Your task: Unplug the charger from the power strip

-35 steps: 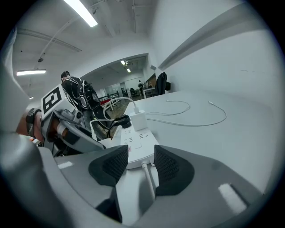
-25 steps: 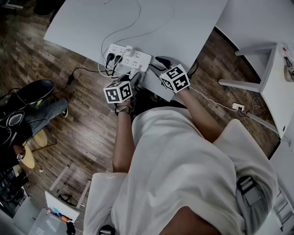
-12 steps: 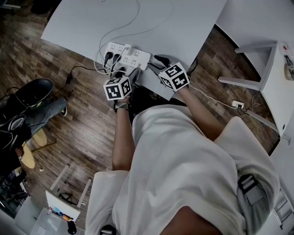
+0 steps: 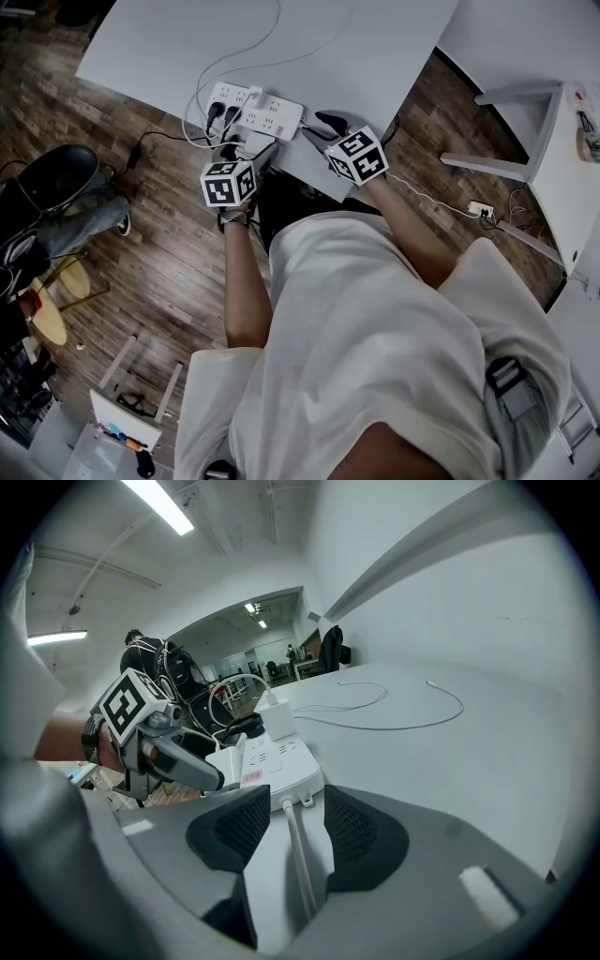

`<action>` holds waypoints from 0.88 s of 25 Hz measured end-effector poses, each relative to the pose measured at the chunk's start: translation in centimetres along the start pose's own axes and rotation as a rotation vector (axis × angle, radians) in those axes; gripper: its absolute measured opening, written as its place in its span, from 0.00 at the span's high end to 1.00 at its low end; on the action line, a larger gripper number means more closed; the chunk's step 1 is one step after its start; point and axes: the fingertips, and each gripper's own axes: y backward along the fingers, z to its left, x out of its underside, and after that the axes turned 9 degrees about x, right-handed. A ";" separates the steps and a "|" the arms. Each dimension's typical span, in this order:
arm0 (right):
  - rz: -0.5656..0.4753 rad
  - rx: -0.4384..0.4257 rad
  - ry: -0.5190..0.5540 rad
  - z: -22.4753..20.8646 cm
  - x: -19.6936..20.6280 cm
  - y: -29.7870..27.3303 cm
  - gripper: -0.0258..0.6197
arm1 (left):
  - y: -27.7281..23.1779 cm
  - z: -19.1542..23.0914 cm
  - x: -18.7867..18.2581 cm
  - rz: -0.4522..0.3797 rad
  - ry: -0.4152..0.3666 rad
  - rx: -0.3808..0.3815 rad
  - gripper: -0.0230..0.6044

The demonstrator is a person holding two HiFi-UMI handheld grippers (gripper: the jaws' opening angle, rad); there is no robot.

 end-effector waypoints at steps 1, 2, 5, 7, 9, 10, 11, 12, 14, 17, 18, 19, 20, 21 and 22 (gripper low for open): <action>0.000 -0.003 -0.002 0.1 0.1 0.0 0.68 | -0.1 -0.4 0.1 0.026 -0.028 0.005 0.19; -0.001 -0.008 -0.003 0.3 0.1 0.0 0.68 | -0.3 -0.8 0.1 0.054 -0.058 0.013 0.17; -0.002 -0.027 0.005 1.1 0.0 -0.2 0.68 | -0.6 -1.5 0.2 0.128 -0.131 0.043 0.14; 0.000 -0.032 0.014 1.4 0.0 -0.3 0.67 | -0.4 -1.6 0.4 0.152 -0.146 0.064 0.14; -0.002 -0.033 0.011 1.3 -0.1 -0.3 0.68 | 0.1 -1.5 0.7 0.165 -0.152 0.074 0.14; -0.004 -0.031 0.006 1.2 -0.2 -0.3 0.67 | 0.3 -1.3 0.8 0.170 -0.154 0.075 0.14; -0.004 -0.029 0.002 1.2 -0.2 -0.2 0.67 | 0.6 -1.2 0.9 0.174 -0.155 0.074 0.14; -0.005 -0.028 -0.001 1.1 -0.2 -0.2 0.67 | 0.8 -1.0 1.0 0.177 -0.155 0.074 0.14; -0.005 -0.026 -0.003 1.1 -0.2 -0.2 0.67 | 1.0 -0.9 1.1 0.183 -0.160 0.073 0.15; -0.004 -0.028 -0.001 1.4 -0.3 -0.1 0.67 | 1.2 -0.8 1.4 0.207 -0.187 0.058 0.15; -0.005 -0.028 -0.002 1.4 -0.3 -0.1 0.67 | 1.3 -0.7 1.6 0.222 -0.202 0.050 0.15; -0.005 -0.029 -0.002 1.4 -0.3 0.0 0.68 | 1.4 -0.7 1.9 0.239 -0.218 0.042 0.15; -0.005 -0.029 -0.001 1.4 -0.3 0.0 0.67 | 1.5 -0.6 2.1 0.255 -0.233 0.034 0.15; -0.004 -0.028 0.000 1.3 -0.2 0.1 0.68 | 1.5 -0.4 2.3 0.269 -0.243 0.028 0.15; -0.002 -0.027 0.000 1.3 -0.1 0.1 0.68 | 1.6 -0.3 2.6 0.281 -0.250 0.023 0.15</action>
